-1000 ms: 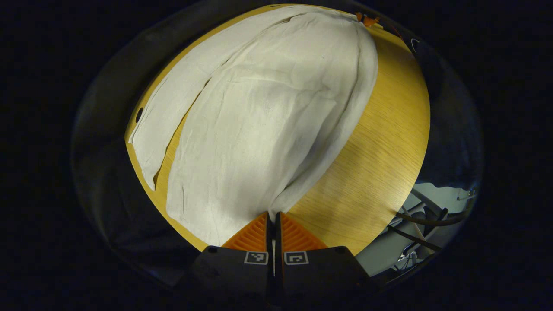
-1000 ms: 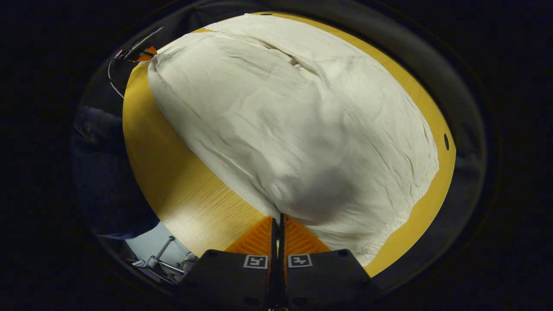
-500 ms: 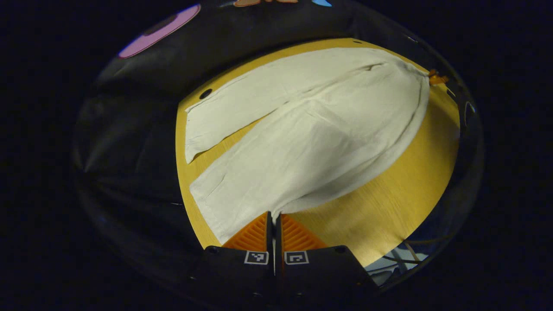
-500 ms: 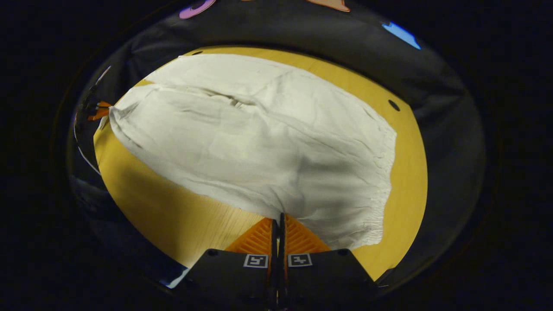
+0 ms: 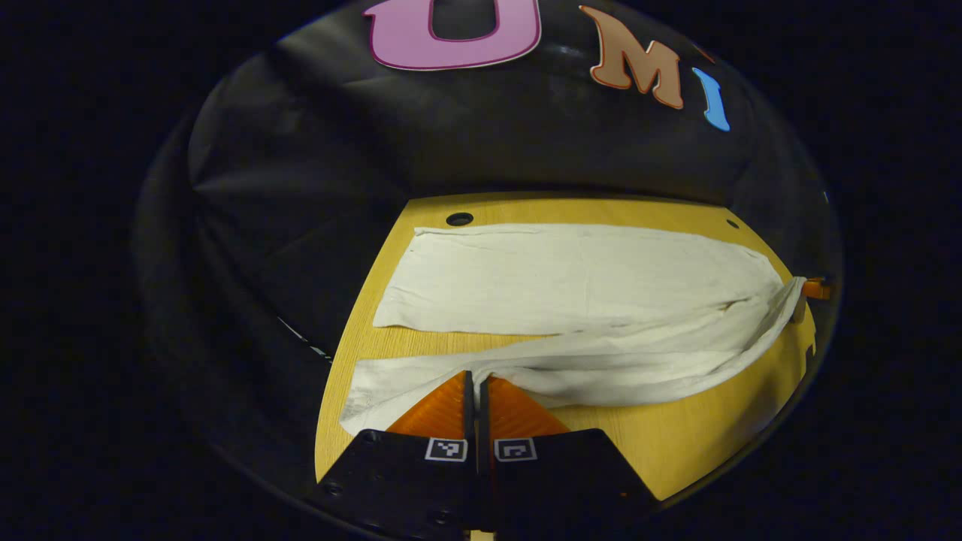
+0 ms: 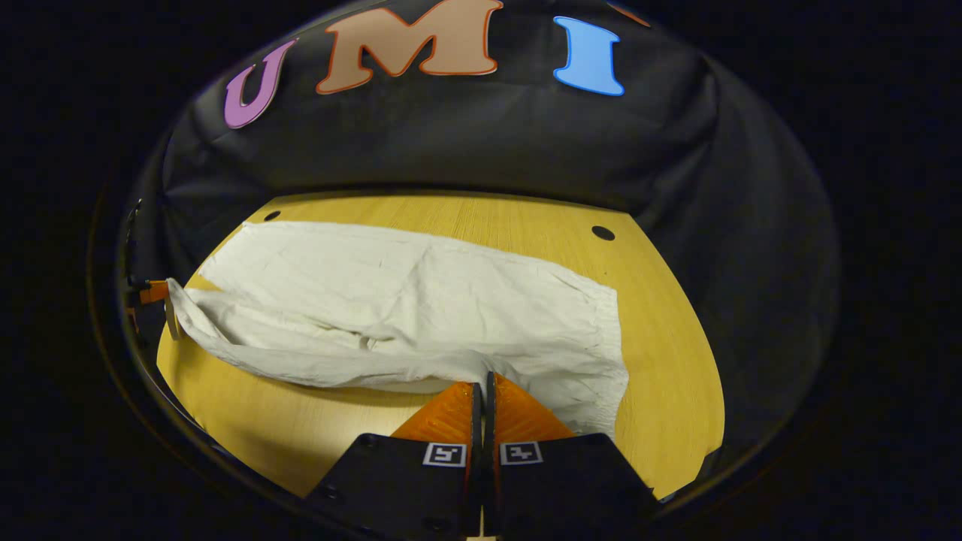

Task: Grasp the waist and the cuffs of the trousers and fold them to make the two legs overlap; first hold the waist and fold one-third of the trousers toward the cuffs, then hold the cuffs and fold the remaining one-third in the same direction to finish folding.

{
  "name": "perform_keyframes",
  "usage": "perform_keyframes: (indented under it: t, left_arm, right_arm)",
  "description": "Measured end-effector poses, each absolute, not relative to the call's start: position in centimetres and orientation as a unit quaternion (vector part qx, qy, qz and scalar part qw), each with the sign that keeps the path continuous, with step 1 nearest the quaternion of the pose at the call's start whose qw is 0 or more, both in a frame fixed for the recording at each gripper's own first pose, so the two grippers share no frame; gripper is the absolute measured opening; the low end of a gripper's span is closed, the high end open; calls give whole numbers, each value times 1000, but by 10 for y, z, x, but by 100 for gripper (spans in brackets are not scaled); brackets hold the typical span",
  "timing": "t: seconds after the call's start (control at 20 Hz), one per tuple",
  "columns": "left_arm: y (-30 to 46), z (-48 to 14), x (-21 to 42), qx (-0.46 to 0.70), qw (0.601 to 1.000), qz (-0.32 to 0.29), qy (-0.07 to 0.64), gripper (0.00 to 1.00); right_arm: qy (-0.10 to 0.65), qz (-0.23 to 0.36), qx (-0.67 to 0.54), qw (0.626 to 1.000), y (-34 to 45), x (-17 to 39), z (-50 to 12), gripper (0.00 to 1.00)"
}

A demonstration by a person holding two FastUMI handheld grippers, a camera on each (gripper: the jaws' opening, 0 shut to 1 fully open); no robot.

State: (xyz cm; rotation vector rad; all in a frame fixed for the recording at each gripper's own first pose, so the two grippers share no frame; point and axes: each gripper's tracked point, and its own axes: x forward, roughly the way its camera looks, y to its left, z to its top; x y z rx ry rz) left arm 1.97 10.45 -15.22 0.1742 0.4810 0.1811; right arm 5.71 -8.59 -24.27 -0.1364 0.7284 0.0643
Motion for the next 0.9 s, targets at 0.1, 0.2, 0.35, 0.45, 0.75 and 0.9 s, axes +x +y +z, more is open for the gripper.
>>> perform_keyframes:
  t: [0.1, 0.2, 0.35, 0.45, 0.75, 0.9]
  left_arm:
    - [100, -130, 43, 71, 970, 97, 209, 0]
    - [103, -116, 69, 60, 975, 105, 188, 0]
    - [104, -97, 105, 56, 978, 117, 162, 0]
    - [102, -85, 124, 57, 981, 120, 144, 0]
    - [111, -84, 210, 55, 980, 141, 129, 0]
    - [125, -105, 236, 41, 976, 163, 141, 0]
  right_arm:
    - [335, 17, -44, 941, -87, 81, -234, 2]
    - [321, 9, -28, 947, -83, 105, -232, 0]
    - [296, 5, -20, 955, -77, 141, -223, 0]
    - [281, 8, -22, 959, -71, 167, -217, 2]
    - [296, 11, -15, 955, -60, 243, -251, 2]
    - [317, 16, -18, 948, -59, 264, -283, 2]
